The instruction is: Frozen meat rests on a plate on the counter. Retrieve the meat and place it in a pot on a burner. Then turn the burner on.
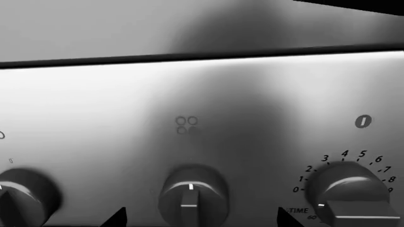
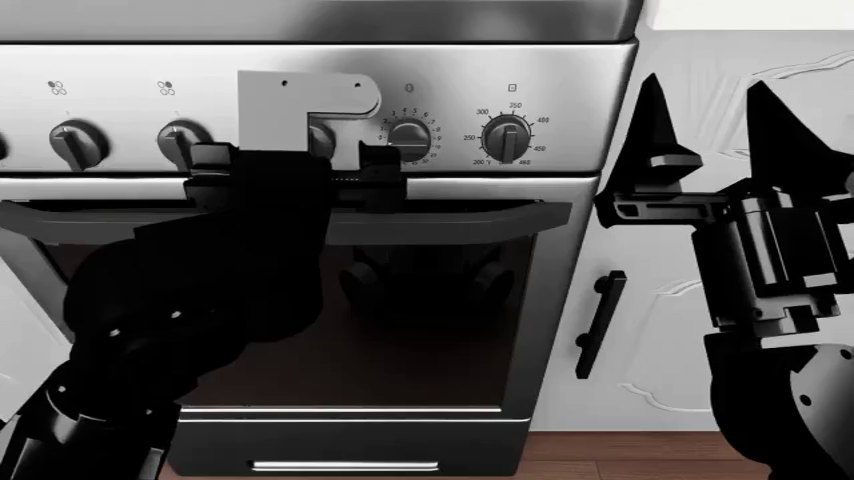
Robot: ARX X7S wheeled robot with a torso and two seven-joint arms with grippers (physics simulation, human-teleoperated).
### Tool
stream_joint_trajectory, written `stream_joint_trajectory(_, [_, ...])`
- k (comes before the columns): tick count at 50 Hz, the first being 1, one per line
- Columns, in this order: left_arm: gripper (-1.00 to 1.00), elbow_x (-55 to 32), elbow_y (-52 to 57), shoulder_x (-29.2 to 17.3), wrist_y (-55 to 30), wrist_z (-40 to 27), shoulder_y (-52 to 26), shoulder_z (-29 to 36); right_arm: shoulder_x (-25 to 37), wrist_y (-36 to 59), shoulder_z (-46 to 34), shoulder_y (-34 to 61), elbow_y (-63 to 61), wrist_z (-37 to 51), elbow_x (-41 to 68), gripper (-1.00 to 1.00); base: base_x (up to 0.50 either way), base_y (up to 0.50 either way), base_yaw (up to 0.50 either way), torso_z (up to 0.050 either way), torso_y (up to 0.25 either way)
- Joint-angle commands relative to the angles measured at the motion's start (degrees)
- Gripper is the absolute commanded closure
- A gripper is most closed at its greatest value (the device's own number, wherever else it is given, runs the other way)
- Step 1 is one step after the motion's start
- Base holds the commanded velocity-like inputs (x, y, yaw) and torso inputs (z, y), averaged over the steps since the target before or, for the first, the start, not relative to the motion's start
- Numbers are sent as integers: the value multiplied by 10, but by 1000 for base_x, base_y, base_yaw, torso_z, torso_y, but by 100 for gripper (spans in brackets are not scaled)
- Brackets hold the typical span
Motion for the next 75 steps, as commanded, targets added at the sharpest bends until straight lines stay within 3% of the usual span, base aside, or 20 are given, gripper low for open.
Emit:
stream_joint_trajectory(1, [-100,4,-9,-2,8,6,2,3,0,0,0,-1,3,-2,0,-100,0,0,0,0,0])
stream_joint_trajectory(67, [-100,41,-84,5,62,58,-4,23,-10,0,-9,3,25,-11,-9,-100,0,0,0,0,0])
stream_joint_trajectory(68, [100,41,-85,5,66,58,-3,19,-10,0,-9,2,25,-11,-9,-100,0,0,0,0,0])
stream_joint_trajectory(75, [100,44,-80,2,80,67,-1,17,-9,0,-9,1,23,-10,-10,-100,0,0,0,0,0])
